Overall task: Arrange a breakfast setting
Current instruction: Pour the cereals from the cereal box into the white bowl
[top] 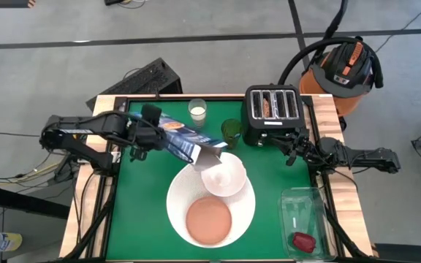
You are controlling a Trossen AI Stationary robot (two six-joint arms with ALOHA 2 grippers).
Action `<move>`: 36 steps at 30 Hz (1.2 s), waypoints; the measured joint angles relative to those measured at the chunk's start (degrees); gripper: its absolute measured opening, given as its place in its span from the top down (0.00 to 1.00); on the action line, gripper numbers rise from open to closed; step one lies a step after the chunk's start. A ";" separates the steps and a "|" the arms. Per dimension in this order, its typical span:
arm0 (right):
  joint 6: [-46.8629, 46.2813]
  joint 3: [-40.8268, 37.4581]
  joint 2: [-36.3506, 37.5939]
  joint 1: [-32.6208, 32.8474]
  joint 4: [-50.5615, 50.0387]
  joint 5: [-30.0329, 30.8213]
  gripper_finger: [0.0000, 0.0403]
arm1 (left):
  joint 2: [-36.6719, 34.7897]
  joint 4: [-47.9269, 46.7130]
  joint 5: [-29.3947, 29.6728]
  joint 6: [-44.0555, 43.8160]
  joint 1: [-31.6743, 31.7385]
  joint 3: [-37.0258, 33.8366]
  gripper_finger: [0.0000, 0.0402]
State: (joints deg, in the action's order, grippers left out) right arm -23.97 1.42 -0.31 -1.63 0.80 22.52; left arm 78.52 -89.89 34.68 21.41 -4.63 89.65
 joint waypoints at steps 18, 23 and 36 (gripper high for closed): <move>0.00 0.01 0.01 -0.01 0.00 0.00 0.73 | 3.25 -0.07 13.35 7.47 -10.04 -0.02 0.42; 0.00 0.01 0.01 -0.02 0.00 0.00 0.73 | 3.25 -0.07 18.42 10.72 -11.96 -0.02 0.42; -0.01 0.00 0.02 -0.02 -0.01 0.00 0.73 | 3.78 0.12 27.84 17.13 -13.27 -0.04 0.43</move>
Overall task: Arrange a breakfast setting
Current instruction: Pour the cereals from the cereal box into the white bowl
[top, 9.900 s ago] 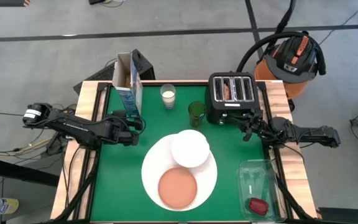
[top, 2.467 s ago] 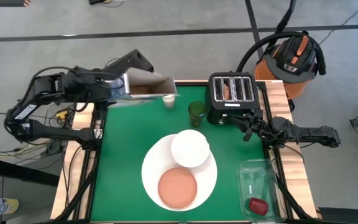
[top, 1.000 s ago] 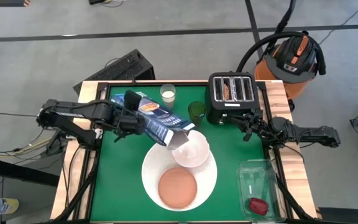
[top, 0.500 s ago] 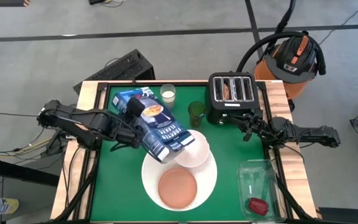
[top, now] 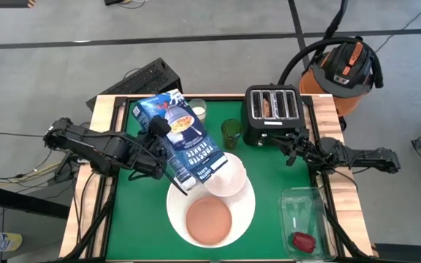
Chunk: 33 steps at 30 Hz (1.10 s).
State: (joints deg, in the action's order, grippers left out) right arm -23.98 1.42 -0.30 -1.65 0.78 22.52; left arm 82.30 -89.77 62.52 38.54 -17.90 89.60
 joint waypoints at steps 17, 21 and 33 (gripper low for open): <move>0.00 0.00 0.00 0.02 0.01 0.00 0.73 | 5.14 2.97 4.95 4.85 -1.31 -0.02 0.43; 0.01 -0.01 -0.01 0.02 0.01 0.00 0.73 | 5.12 4.57 8.28 7.98 -1.70 -0.02 0.43; 0.01 0.01 -0.02 0.02 0.01 0.00 0.73 | 5.70 7.17 12.08 12.47 -1.96 -0.02 0.43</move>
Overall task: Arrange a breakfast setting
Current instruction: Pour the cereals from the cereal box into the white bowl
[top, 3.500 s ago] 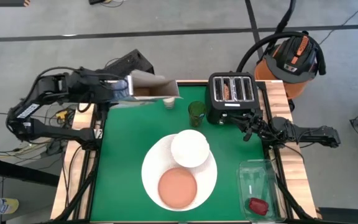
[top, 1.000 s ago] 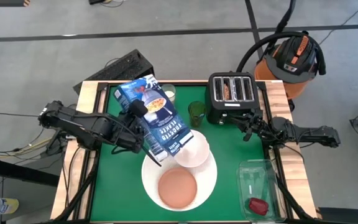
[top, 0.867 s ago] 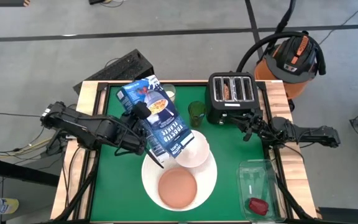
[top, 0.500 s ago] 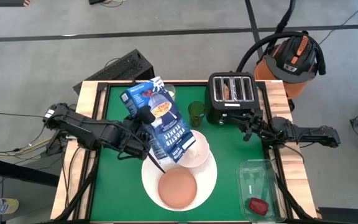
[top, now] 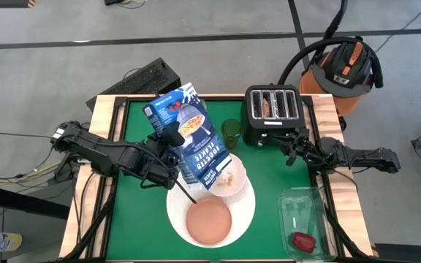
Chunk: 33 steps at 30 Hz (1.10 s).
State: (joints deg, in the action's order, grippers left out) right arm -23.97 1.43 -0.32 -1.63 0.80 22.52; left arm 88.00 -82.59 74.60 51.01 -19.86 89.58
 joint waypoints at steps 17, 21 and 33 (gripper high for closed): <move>-0.01 -0.01 0.02 0.02 0.02 0.00 0.73 | 2.17 0.63 0.46 0.39 -0.49 0.00 0.43; 0.00 -0.01 0.01 0.02 0.00 0.00 0.73 | 2.17 0.72 0.51 0.38 -0.82 0.00 0.43; 0.00 0.00 0.00 0.02 0.00 0.00 0.73 | 2.08 -0.01 0.23 -0.57 -0.77 0.00 0.43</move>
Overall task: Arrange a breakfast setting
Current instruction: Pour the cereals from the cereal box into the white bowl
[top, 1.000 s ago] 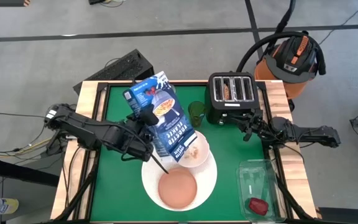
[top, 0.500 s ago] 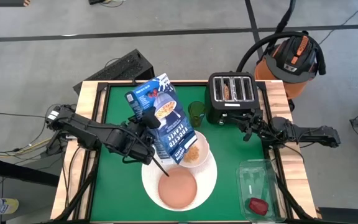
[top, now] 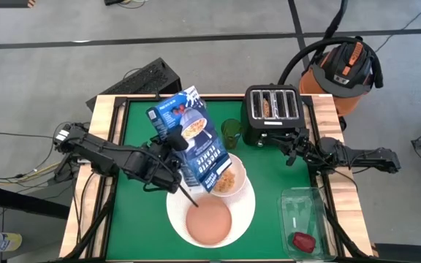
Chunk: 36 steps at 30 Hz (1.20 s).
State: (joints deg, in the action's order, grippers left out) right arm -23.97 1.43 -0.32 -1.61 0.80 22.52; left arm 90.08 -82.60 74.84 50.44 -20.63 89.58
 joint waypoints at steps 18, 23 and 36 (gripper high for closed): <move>0.00 0.00 0.00 0.00 0.00 0.02 0.73 | -0.22 -0.21 -1.56 -0.75 0.78 0.00 0.43; 0.00 0.00 0.00 0.00 0.00 0.00 0.73 | -0.22 -0.49 -1.69 -1.62 0.93 0.00 0.43; 0.00 -0.01 0.00 0.00 0.00 0.00 0.73 | -0.22 -0.17 -3.07 -1.91 1.38 0.00 0.43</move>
State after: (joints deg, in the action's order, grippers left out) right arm -23.97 1.42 -0.32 -1.61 0.80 22.52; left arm 89.86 -82.77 71.77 48.53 -19.25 89.58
